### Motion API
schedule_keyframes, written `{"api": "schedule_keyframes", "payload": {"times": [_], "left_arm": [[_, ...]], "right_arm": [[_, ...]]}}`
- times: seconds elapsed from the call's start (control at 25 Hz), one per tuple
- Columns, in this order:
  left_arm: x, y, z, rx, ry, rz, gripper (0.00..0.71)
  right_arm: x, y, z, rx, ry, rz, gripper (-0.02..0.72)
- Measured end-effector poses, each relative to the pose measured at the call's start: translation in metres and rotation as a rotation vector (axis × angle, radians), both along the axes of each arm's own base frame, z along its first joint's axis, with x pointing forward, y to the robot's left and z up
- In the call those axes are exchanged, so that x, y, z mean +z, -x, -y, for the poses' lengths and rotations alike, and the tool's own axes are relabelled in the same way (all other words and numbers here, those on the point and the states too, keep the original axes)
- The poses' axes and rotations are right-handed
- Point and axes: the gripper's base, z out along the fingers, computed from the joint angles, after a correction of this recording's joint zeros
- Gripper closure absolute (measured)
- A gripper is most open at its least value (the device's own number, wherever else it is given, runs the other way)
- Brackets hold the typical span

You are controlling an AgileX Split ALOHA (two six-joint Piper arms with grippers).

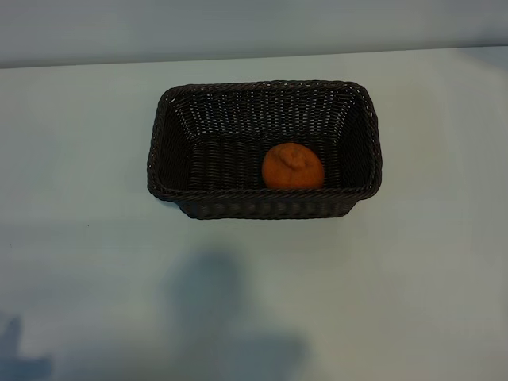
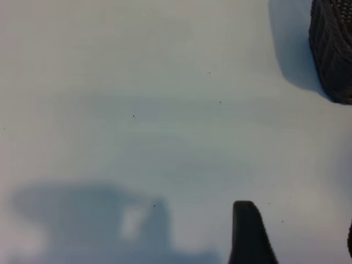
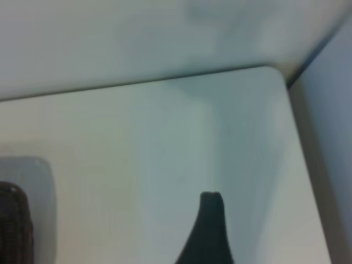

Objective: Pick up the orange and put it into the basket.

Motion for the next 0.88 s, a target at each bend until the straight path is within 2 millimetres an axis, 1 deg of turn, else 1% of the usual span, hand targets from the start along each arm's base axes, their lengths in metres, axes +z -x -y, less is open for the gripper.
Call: {"api": "schedule_keyframes", "payload": {"times": [0.04, 0.12, 0.24, 0.32, 0.36, 0.44, 0.48, 0.56, 0.64, 0.76, 0.88], "left_arm": [[0.0, 0.0, 0.0, 0.0, 0.0, 0.0, 0.272], [0.0, 0.0, 0.0, 0.0, 0.0, 0.0, 0.272], [0.0, 0.0, 0.0, 0.0, 0.0, 0.0, 0.272], [0.0, 0.0, 0.0, 0.0, 0.0, 0.0, 0.272], [0.0, 0.0, 0.0, 0.0, 0.0, 0.0, 0.272], [0.0, 0.0, 0.0, 0.0, 0.0, 0.0, 0.272], [0.0, 0.0, 0.0, 0.0, 0.0, 0.0, 0.272], [0.0, 0.0, 0.0, 0.0, 0.0, 0.0, 0.272], [0.0, 0.0, 0.0, 0.0, 0.0, 0.0, 0.272], [0.0, 0.0, 0.0, -0.001, 0.001, 0.0, 0.272], [0.0, 0.0, 0.0, -0.001, 0.001, 0.0, 0.272]], "right_arm": [[0.008, 0.016, -0.005, -0.002, 0.012, 0.028, 0.105], [0.017, 0.044, -0.013, -0.005, 0.031, 0.069, 0.105], [0.028, 0.089, -0.026, -0.014, 0.064, 0.136, 0.105], [0.032, 0.123, -0.035, -0.025, 0.096, 0.187, 0.105], [0.035, 0.145, -0.041, -0.031, 0.115, 0.226, 0.105], [0.033, 0.176, -0.049, -0.037, 0.145, 0.274, 0.105], [0.031, 0.188, -0.052, -0.041, 0.16, 0.291, 0.105], [0.02, 0.213, -0.058, -0.053, 0.183, 0.311, 0.105], [0.005, 0.232, -0.063, -0.062, 0.196, 0.315, 0.105], [-0.024, 0.259, -0.071, -0.066, 0.203, 0.325, 0.105], [-0.056, 0.277, -0.077, -0.065, 0.203, 0.326, 0.106]]}}
